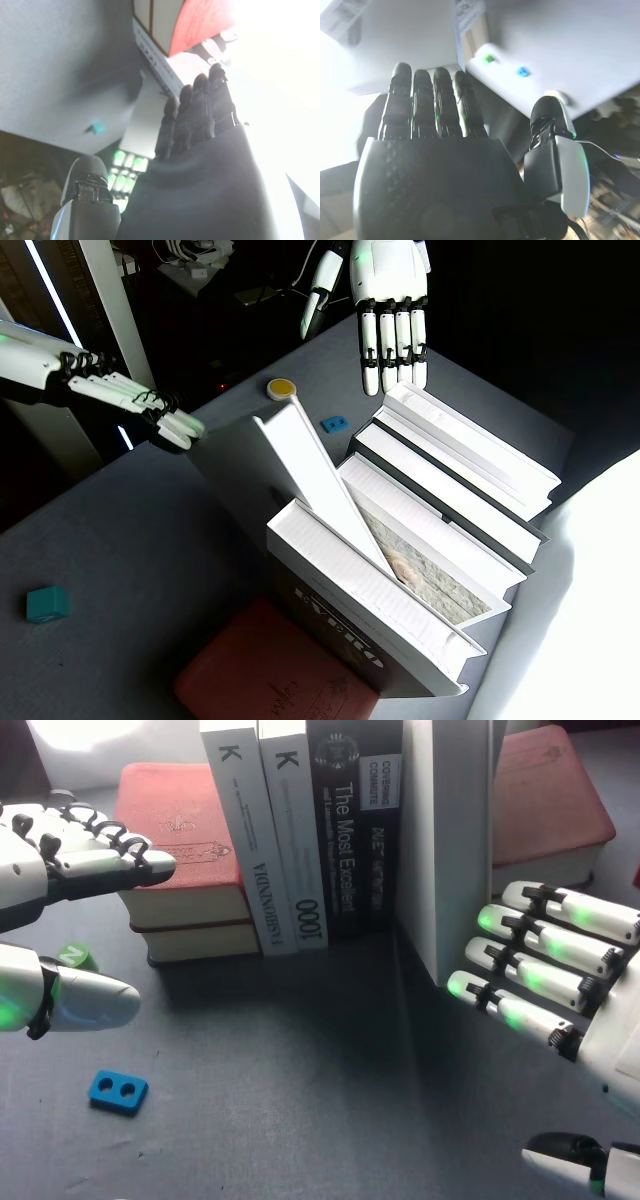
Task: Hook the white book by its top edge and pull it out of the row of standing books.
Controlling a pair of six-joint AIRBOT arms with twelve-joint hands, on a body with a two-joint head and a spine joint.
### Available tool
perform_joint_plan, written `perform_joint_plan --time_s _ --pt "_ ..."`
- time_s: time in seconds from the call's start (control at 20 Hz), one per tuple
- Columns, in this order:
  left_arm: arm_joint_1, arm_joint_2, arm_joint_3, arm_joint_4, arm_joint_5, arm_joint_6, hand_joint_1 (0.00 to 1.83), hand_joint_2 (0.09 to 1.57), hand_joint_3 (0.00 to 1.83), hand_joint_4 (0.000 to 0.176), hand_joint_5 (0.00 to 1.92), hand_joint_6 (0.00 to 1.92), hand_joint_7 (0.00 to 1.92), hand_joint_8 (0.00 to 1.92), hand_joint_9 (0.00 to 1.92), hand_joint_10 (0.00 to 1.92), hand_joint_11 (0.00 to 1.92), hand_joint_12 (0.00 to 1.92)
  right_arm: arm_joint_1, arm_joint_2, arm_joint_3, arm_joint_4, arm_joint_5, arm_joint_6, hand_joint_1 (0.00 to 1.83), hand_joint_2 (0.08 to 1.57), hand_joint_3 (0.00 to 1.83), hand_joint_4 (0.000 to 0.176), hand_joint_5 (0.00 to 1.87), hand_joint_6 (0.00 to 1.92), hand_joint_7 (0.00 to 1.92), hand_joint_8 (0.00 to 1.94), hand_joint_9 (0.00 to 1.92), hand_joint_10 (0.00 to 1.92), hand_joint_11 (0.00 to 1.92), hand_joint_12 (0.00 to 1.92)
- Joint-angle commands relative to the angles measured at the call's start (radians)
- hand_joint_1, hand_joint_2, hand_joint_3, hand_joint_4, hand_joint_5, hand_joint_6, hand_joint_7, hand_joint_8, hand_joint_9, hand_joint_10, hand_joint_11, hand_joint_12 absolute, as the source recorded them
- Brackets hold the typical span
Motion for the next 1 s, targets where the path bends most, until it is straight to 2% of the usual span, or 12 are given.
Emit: perform_joint_plan --time_s 0.0,0.15,0.25,0.55,0.65,0.95 --pt "-0.011 0.002 0.006 -0.019 0.041 0.000 0.00 1.17 0.00 0.000 0.00 0.00 0.00 0.00 0.00 0.00 0.00 0.00 -0.001 0.005 0.002 -0.025 0.085 -0.006 0.00 1.19 0.00 0.000 0.16 0.00 0.14 0.00 0.12 0.00 0.00 0.31" --pt "-0.011 0.002 0.008 -0.019 0.043 0.000 0.00 1.18 0.00 0.000 0.00 0.00 0.00 0.00 0.00 0.00 0.00 0.00 -0.021 0.004 0.003 -0.021 0.076 -0.012 0.01 1.19 0.00 0.000 0.18 0.01 0.15 0.01 0.13 0.00 0.00 0.32" --pt "-0.011 0.002 0.008 -0.019 0.043 0.000 0.00 1.18 0.00 0.000 0.00 0.00 0.00 0.00 0.00 0.00 0.00 0.00 -0.025 -0.001 0.007 0.008 0.058 -0.032 0.00 1.19 0.00 0.000 0.16 0.00 0.13 0.00 0.10 0.00 0.00 0.26" --pt "-0.011 0.002 0.008 -0.018 0.043 0.005 0.00 1.18 0.00 0.000 0.00 0.00 0.00 0.00 0.00 0.00 0.00 0.00 -0.021 -0.066 0.059 0.173 0.017 -0.159 0.00 1.19 0.00 0.000 0.16 0.00 0.14 0.00 0.11 0.00 0.00 0.29" --pt "-0.011 0.001 0.008 -0.018 0.044 0.005 0.00 1.18 0.00 0.000 0.00 0.00 0.00 0.00 0.00 0.00 0.00 0.00 -0.025 -0.087 0.073 0.180 0.017 -0.171 0.01 1.19 0.00 0.000 0.20 0.00 0.18 0.00 0.15 0.00 0.00 0.37" --pt "-0.011 0.001 0.008 -0.018 0.045 0.007 0.00 1.18 0.00 0.000 0.00 0.00 0.00 0.00 0.00 0.00 0.00 0.00 -0.029 -0.162 0.123 0.180 0.017 -0.203 0.00 1.20 0.00 0.000 0.17 0.00 0.15 0.00 0.12 0.00 0.00 0.28"
